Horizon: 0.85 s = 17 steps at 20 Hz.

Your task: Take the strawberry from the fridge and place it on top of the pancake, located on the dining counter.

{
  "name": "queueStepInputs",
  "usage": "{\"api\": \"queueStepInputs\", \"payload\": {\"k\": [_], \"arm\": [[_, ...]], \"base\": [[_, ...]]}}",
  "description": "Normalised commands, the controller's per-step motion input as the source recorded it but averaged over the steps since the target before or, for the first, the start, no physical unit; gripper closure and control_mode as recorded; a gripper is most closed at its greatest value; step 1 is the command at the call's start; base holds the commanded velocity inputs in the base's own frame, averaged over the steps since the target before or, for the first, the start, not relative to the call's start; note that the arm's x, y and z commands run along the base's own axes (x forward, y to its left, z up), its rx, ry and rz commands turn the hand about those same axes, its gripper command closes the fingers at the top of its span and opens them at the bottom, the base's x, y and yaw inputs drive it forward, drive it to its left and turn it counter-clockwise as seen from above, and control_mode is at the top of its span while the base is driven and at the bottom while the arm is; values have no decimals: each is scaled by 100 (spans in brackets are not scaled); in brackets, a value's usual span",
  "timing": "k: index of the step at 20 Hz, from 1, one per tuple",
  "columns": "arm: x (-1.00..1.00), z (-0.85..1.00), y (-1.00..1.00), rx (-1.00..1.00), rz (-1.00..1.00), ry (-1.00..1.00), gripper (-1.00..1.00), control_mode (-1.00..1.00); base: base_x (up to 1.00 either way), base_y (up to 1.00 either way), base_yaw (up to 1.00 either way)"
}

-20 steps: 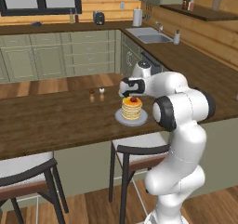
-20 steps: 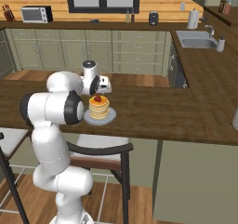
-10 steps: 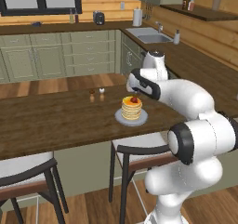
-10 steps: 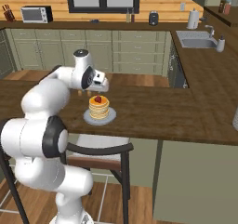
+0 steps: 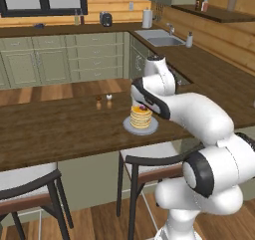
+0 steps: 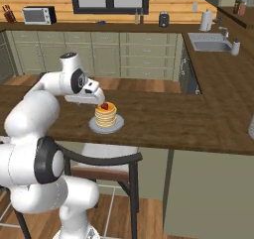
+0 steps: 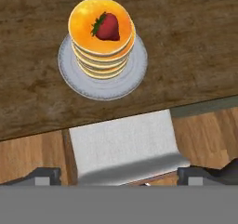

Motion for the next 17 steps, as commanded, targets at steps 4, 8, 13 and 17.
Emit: {"api": "queueStepInputs", "payload": {"k": [4, 8, 13, 17], "arm": [[-99, -5, 51, -19, 23, 0, -100, -100], [-89, 23, 75, -22, 23, 11, -100, -100], [-96, 31, 28, -10, 8, 9, -100, -100], [-100, 0, 17, -1, 18, -3, -100, -100]], "base": [[0, 0, 0], [0, 0, 0], [0, 0, 0], [0, 0, 0]]}}
